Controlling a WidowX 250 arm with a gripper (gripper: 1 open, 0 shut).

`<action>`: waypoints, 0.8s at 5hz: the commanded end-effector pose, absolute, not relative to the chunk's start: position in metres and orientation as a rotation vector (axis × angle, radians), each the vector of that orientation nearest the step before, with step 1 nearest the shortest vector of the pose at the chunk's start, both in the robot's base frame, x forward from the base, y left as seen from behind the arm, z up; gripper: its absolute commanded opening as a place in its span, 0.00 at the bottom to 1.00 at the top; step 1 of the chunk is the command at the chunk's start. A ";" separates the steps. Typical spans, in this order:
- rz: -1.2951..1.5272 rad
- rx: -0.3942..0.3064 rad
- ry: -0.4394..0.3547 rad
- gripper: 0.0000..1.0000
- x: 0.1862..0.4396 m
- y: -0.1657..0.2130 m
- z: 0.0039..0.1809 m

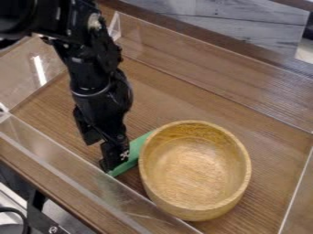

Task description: Put the green block in the brown bowl

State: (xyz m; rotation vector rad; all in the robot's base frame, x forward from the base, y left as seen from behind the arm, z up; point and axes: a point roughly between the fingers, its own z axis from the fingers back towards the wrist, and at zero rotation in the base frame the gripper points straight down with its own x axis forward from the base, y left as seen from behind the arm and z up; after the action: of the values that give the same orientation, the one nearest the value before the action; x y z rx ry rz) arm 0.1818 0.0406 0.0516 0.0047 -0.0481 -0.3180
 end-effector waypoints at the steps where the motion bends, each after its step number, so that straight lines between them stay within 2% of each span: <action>1: -0.318 0.007 -0.079 1.00 0.190 0.040 0.052; 4: -0.291 -0.012 -0.083 1.00 0.198 0.040 0.037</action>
State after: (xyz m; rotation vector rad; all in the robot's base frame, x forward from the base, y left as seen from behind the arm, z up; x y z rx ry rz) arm 0.1901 0.0385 0.0308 -0.0222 -0.0494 -0.2920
